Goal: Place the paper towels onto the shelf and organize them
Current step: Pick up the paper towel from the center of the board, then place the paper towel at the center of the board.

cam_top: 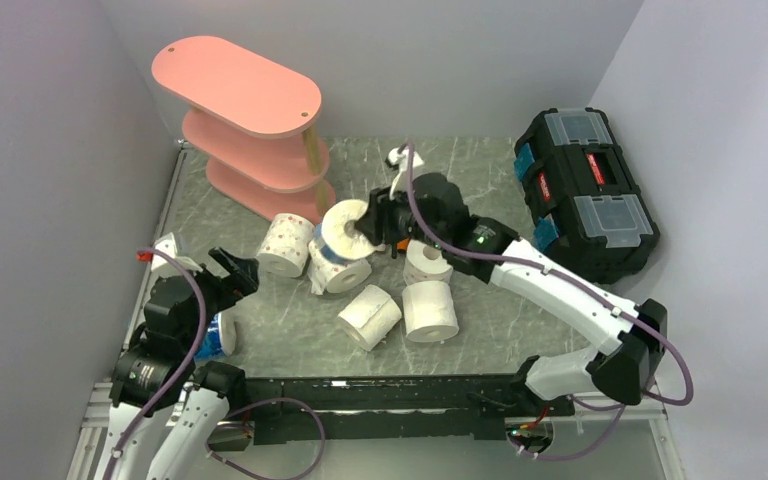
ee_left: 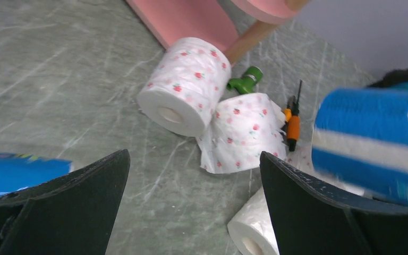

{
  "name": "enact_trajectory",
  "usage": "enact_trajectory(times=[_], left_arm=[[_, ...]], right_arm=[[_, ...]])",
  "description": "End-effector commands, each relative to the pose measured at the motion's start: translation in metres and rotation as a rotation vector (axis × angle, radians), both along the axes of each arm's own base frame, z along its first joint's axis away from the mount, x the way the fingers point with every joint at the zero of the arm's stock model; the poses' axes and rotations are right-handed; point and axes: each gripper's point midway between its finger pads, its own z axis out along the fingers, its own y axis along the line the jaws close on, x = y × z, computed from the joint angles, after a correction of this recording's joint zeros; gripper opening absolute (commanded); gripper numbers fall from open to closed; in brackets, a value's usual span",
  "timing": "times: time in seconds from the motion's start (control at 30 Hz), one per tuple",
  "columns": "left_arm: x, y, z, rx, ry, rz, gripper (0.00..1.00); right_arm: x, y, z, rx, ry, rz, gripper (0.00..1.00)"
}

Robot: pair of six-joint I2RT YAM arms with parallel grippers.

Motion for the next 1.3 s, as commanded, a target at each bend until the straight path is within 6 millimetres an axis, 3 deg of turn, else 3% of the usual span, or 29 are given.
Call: enact_trajectory(times=[0.0,0.1,0.27,0.47,0.7,1.0,1.17,1.27], left_arm=[[-0.017,0.033,0.007,-0.007,-0.001,0.179,0.99],[-0.026,0.042,0.011,-0.021,-0.022,0.222,0.99],[-0.034,0.049,0.013,-0.022,-0.029,0.251,0.99],[-0.031,0.041,0.008,-0.026,-0.032,0.207,0.99],[-0.023,0.03,0.002,-0.022,-0.02,0.156,0.99],[-0.018,0.019,-0.013,-0.034,0.021,0.108,0.99],[-0.017,0.016,-0.02,-0.043,0.026,0.098,0.99],[-0.017,0.015,-0.021,-0.044,0.031,0.094,0.99]], right_arm=[[-0.039,0.039,0.012,0.062,-0.024,0.14,0.36],[-0.061,0.069,-0.004,0.046,0.018,0.23,0.36],[-0.081,0.106,-0.046,-0.03,0.099,0.299,0.36],[-0.094,0.128,-0.095,-0.143,0.161,0.346,0.36],[-0.099,0.131,-0.126,-0.209,0.187,0.341,0.38],[-0.099,0.125,-0.146,-0.259,0.213,0.33,0.5],[-0.097,0.122,-0.153,-0.282,0.222,0.314,0.64],[-0.098,0.121,-0.145,-0.266,0.215,0.312,0.74]])
